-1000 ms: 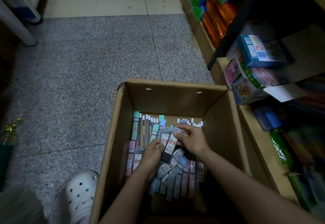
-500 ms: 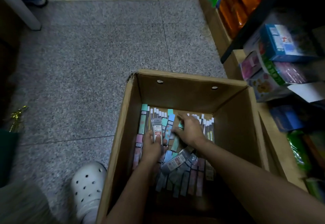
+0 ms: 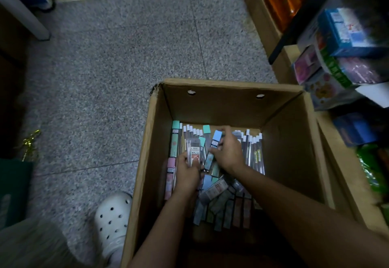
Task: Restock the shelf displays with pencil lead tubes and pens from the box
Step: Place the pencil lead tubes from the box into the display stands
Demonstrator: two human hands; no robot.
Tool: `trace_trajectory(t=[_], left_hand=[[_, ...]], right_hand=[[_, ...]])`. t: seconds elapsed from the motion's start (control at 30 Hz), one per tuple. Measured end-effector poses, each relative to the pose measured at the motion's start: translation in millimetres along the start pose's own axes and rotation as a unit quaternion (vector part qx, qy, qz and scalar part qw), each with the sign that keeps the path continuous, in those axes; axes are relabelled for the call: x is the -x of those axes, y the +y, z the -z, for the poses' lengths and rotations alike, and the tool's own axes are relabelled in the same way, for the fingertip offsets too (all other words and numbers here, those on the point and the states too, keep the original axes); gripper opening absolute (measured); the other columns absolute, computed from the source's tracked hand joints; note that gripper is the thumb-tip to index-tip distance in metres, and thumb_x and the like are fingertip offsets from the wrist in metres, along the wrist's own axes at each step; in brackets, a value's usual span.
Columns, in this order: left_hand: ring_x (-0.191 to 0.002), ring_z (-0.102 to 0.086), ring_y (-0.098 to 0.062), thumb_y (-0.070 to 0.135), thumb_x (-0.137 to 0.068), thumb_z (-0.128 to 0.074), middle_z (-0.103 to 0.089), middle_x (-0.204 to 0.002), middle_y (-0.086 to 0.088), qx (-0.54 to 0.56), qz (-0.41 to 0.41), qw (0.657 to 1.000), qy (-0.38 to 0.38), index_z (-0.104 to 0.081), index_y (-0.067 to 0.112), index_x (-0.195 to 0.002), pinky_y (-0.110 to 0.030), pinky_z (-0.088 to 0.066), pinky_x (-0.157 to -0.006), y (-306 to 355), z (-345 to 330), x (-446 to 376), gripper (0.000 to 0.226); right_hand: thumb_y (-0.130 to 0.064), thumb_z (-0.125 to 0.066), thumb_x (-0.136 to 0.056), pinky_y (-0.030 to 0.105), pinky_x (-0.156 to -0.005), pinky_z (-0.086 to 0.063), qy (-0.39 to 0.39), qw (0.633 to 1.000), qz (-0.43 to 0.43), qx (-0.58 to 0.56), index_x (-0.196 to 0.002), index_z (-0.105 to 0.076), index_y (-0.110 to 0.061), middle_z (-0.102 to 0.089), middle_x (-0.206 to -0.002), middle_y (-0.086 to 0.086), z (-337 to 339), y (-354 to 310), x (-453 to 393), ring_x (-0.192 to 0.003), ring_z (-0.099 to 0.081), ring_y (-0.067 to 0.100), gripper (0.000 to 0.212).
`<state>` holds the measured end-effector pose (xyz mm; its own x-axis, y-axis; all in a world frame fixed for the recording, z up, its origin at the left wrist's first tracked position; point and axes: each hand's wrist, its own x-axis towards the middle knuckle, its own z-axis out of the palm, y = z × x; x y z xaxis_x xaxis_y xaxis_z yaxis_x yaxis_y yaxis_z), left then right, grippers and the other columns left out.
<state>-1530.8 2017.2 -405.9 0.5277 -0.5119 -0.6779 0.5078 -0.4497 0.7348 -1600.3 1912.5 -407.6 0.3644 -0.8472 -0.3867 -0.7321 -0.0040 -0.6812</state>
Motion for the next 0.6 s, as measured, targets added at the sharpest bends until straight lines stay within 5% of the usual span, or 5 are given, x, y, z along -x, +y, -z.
trace_trajectory(t=[0.13,0.27,0.47,0.6], left_hand=[[-0.056,-0.051,-0.017,0.013,-0.101,-0.045,-0.057,-0.072,-0.009,-0.023,-0.019,0.999,-0.040,-0.044,0.017,-0.112,-0.028,-0.041,-0.053,25,-13,13,0.012],[-0.052,-0.054,-0.009,0.017,-0.101,-0.048,-0.058,-0.077,-0.007,-0.094,-0.106,0.982,-0.128,-0.049,0.014,-0.108,-0.021,-0.043,-0.046,71,-37,48,0.009],[-0.064,-0.055,-0.012,0.010,-0.102,-0.041,-0.054,-0.082,-0.003,-0.188,-0.227,0.904,-0.310,-0.038,0.012,-0.113,-0.023,-0.047,-0.052,167,-81,121,0.011],[-0.060,-0.051,-0.013,0.011,-0.104,-0.034,-0.049,-0.081,-0.004,-0.233,-0.307,0.837,-0.389,-0.030,0.013,-0.108,-0.021,-0.048,-0.047,215,-107,173,0.007]], right_hand=[[0.001,-0.076,-0.077,0.034,-0.071,-0.051,0.042,0.998,0.025,-0.046,-0.115,-0.046,-0.020,-0.060,-0.090,0.005,41,-10,28,-0.076,-0.059,0.018,0.053],[-0.002,-0.078,-0.075,0.010,-0.057,-0.043,0.094,0.992,0.071,-0.036,-0.110,-0.047,-0.025,-0.060,-0.076,-0.010,121,-36,58,-0.058,-0.056,-0.006,0.052],[-0.010,-0.072,-0.081,0.028,-0.066,-0.040,0.175,0.972,0.152,0.034,-0.112,-0.038,-0.027,-0.063,-0.085,-0.001,247,-93,131,-0.074,-0.061,0.017,0.050],[-0.016,-0.075,-0.081,0.028,-0.065,-0.050,0.248,0.950,0.187,0.029,-0.107,-0.036,-0.034,-0.063,-0.081,-0.007,306,-107,191,-0.063,-0.061,0.004,0.050]])
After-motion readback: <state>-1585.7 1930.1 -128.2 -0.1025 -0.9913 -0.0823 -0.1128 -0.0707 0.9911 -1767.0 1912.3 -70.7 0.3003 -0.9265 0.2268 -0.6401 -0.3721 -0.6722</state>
